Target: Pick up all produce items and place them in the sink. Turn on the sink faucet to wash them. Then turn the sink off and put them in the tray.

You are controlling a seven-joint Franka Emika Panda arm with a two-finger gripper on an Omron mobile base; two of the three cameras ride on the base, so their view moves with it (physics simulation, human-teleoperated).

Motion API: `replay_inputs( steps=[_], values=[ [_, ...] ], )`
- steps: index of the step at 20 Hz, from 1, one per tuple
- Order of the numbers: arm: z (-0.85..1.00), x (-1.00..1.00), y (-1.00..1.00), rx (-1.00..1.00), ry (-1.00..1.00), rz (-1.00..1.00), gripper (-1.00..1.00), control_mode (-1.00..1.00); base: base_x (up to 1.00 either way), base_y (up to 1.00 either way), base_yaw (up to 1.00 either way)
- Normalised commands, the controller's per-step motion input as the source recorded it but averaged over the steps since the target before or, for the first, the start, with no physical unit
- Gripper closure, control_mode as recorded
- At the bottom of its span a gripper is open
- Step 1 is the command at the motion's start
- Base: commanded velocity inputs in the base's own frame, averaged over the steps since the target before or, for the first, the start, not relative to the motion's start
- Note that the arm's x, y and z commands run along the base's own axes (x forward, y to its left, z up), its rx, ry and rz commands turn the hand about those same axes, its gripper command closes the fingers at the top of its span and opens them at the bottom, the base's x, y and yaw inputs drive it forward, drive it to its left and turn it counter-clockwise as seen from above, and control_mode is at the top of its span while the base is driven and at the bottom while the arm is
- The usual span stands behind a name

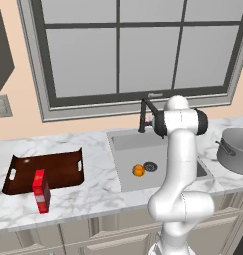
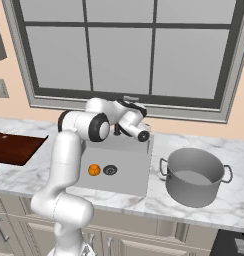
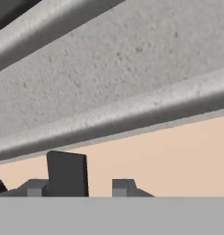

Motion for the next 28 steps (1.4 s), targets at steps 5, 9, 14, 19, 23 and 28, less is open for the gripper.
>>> replay_inputs(
  steps=[5, 9, 14, 19, 23, 28],
  values=[
    [-0.60, -0.25, -0.78, 0.12, 0.11, -0.01, 1.00, -1.00, 0.00, 0.00, 0.00],
    [-0.38, -0.11, -0.53, 0.03, 0.04, 0.00, 1.00, -1.00, 0.00, 0.00, 0.00],
    [-0.19, -0.14, -0.38, 0.02, 0.00, 0.02, 1.00, -1.00, 0.00, 0.00, 0.00],
    [0.00, -0.04, 0.02, 0.00, -0.06, 0.18, 1.00, -1.00, 0.00, 0.00, 0.00],
    [0.11, 0.00, 0.16, 0.00, -0.10, 0.24, 1.00, -1.00, 0.00, 0.00, 0.00],
    [0.28, 0.00, 0.31, -0.03, -0.13, 0.24, 1.00, -1.00, 0.00, 0.00, 0.00]
  ],
)
